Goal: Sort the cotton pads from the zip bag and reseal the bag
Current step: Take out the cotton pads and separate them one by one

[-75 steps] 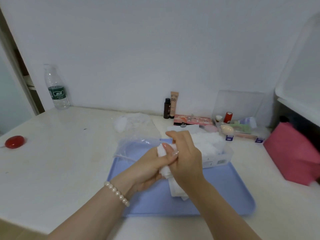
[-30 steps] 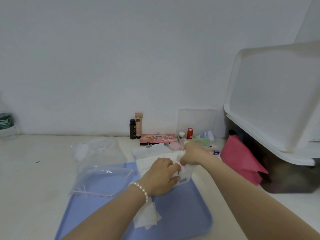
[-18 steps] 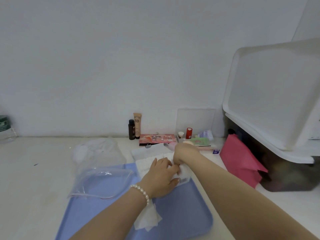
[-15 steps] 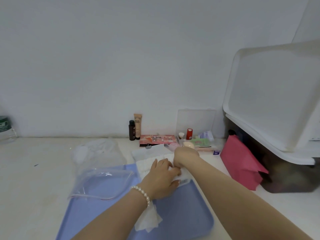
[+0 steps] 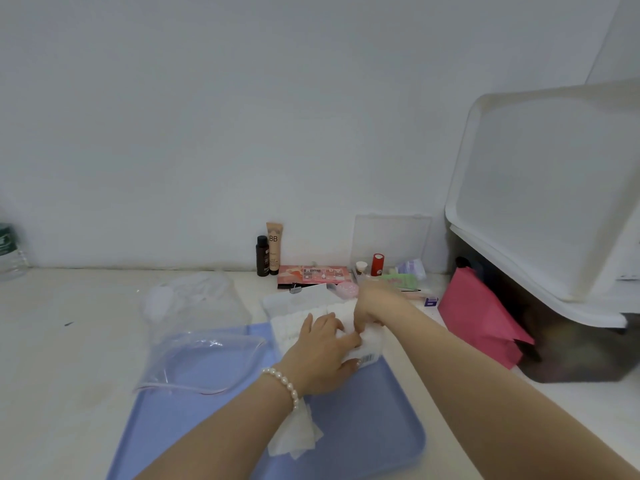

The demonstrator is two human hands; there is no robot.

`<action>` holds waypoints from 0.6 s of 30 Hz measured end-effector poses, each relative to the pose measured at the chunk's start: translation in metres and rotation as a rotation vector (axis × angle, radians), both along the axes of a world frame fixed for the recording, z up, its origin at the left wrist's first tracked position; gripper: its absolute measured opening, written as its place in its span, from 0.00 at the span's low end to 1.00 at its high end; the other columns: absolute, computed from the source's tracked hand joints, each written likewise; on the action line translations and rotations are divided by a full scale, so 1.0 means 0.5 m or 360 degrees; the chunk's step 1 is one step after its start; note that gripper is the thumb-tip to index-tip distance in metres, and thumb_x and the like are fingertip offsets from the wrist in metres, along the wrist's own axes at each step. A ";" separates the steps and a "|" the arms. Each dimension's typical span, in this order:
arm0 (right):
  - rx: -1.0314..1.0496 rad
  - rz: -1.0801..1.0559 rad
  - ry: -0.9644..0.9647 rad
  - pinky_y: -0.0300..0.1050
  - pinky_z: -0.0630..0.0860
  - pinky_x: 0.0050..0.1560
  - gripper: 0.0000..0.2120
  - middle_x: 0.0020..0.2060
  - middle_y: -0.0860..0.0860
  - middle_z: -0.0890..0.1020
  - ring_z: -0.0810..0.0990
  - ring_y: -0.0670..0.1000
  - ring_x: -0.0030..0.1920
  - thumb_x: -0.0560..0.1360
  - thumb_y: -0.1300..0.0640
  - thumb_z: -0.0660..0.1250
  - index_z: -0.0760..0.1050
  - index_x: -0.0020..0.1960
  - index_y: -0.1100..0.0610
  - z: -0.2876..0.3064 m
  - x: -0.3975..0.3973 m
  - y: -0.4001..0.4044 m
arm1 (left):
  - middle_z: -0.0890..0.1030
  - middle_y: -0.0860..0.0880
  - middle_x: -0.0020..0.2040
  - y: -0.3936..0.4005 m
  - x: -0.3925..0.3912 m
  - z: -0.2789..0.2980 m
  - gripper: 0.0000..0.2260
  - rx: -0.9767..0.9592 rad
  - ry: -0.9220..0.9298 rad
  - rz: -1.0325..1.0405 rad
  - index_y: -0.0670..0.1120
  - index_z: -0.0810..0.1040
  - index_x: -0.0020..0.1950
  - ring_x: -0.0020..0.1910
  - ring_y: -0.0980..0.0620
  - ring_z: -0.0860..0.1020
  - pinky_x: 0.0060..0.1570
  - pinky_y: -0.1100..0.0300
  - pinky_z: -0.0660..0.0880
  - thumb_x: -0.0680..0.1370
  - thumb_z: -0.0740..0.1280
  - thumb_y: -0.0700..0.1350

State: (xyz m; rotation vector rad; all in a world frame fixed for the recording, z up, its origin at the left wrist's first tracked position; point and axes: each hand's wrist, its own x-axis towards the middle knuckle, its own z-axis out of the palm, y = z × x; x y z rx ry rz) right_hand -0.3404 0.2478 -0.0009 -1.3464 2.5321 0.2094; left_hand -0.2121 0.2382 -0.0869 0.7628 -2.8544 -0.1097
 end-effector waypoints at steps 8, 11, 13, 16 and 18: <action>-0.0096 -0.0001 -0.0078 0.44 0.79 0.47 0.11 0.37 0.52 0.77 0.81 0.51 0.43 0.68 0.59 0.70 0.67 0.37 0.57 -0.025 -0.003 0.001 | 0.67 0.46 0.63 0.000 0.001 0.002 0.17 0.0008 0.0037 -0.0008 0.53 0.68 0.66 0.67 0.46 0.61 0.71 0.48 0.50 0.78 0.59 0.55; -0.0135 -0.0064 -0.0281 0.44 0.81 0.47 0.15 0.39 0.53 0.79 0.82 0.51 0.39 0.65 0.53 0.74 0.72 0.44 0.59 -0.012 -0.023 0.007 | 0.71 0.48 0.60 0.003 0.008 0.008 0.18 0.0085 0.0241 -0.0027 0.50 0.69 0.65 0.61 0.48 0.67 0.67 0.54 0.58 0.77 0.57 0.55; -0.0172 -0.0084 -0.0353 0.44 0.81 0.46 0.23 0.41 0.53 0.78 0.80 0.50 0.36 0.65 0.48 0.74 0.71 0.52 0.60 -0.013 -0.027 0.012 | 0.74 0.47 0.55 0.012 0.012 0.017 0.20 0.0193 0.0463 -0.0021 0.45 0.73 0.59 0.54 0.47 0.71 0.59 0.54 0.66 0.75 0.54 0.55; -0.0098 -0.0017 -0.0393 0.47 0.80 0.48 0.28 0.52 0.55 0.76 0.77 0.51 0.33 0.71 0.48 0.70 0.67 0.63 0.61 -0.019 -0.008 0.024 | 0.77 0.45 0.45 0.018 0.020 0.022 0.17 0.0174 0.0802 0.0132 0.41 0.75 0.47 0.44 0.46 0.73 0.46 0.48 0.72 0.74 0.53 0.51; -0.0061 0.0037 -0.0456 0.45 0.79 0.38 0.26 0.59 0.57 0.74 0.76 0.51 0.30 0.74 0.50 0.66 0.64 0.66 0.62 -0.022 0.002 0.033 | 0.76 0.46 0.45 0.021 0.034 0.031 0.13 0.0156 0.0916 0.0289 0.41 0.75 0.46 0.45 0.46 0.72 0.47 0.49 0.72 0.74 0.54 0.47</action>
